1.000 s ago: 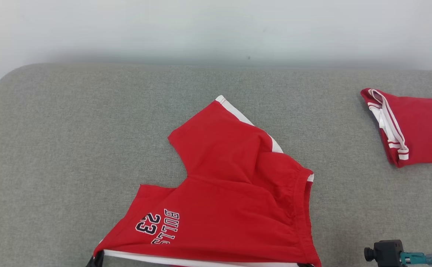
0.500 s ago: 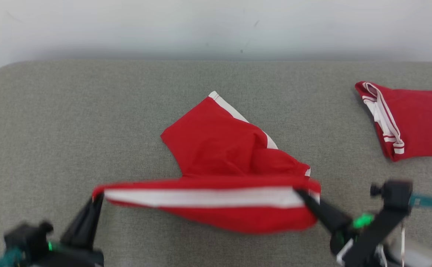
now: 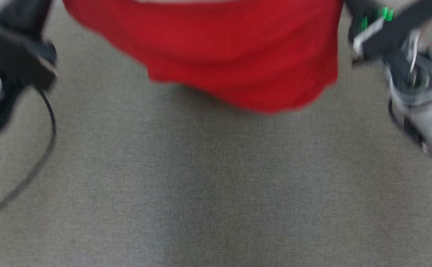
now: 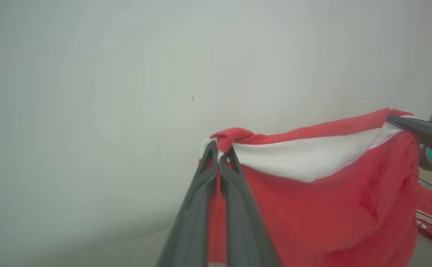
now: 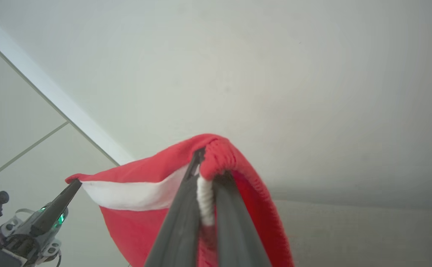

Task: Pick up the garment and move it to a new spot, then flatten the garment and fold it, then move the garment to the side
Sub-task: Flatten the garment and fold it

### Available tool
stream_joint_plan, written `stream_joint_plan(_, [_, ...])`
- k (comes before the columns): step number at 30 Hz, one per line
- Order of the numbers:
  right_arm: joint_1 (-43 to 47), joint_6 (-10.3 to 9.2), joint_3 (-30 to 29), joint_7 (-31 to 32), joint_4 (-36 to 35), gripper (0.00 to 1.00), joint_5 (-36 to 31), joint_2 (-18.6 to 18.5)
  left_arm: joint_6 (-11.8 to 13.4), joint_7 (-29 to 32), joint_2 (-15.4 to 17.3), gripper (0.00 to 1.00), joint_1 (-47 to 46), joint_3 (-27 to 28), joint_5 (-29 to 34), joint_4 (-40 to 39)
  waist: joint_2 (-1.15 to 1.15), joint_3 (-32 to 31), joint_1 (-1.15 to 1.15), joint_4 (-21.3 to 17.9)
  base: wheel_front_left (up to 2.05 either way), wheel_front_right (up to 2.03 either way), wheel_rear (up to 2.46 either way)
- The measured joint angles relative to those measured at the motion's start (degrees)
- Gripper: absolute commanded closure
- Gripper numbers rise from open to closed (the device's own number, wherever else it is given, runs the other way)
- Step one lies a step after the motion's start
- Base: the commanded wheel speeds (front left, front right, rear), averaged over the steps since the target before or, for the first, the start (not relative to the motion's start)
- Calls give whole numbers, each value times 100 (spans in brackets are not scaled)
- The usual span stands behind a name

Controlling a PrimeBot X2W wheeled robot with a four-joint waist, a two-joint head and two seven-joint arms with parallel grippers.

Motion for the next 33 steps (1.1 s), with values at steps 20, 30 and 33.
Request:
stream_joint_plan(20, [-4310, 1, 51, 119, 2888, 100, -1016, 1546, -1, -698, -27, 100, -4365, -914, -855, 2482, 1, 1655, 0, -68, 0, 0, 0])
stream_joint_plan(30, [-4236, 0, 480, 102, 2568, 100, -1025, 1400, 0, -1269, -55, 100, -4360, -1656, -1462, 2609, 0, 1838, -1, 71, 0, 0, 0])
stream_joint_plan(33, [-3906, 0, 621, 120, 2080, 100, -880, 1232, 0, -1426, -41, 100, -3998, -1997, -1566, 2285, 0, 1784, -1, 80, 0, 0, 0])
